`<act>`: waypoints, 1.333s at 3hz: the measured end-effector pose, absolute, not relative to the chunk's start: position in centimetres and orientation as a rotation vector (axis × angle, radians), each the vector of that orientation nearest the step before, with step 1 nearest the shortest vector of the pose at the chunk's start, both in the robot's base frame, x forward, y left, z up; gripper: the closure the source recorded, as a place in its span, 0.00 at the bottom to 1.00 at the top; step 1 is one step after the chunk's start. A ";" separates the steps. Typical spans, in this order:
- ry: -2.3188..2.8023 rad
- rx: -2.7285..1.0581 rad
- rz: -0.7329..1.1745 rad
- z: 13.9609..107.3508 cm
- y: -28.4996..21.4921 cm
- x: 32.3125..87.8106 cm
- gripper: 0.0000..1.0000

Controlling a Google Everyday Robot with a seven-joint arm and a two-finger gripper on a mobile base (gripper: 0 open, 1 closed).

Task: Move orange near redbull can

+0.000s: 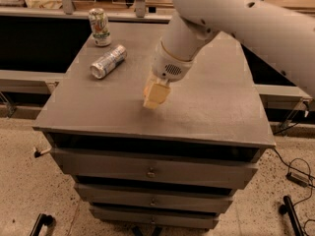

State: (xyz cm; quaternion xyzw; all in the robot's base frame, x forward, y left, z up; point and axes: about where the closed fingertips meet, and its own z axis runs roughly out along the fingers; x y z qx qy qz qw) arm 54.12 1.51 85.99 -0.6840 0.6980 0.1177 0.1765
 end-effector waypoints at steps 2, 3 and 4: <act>1.965 -1.895 0.314 86.2 1.6 55.1 1.00; 1.878 -1.719 0.316 87.7 -0.1 60.4 1.00; 1.819 -1.582 0.313 88.9 -1.5 64.6 1.00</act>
Offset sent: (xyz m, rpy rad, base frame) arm 0.0260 -0.0027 0.0103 0.0519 -0.0770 -0.0631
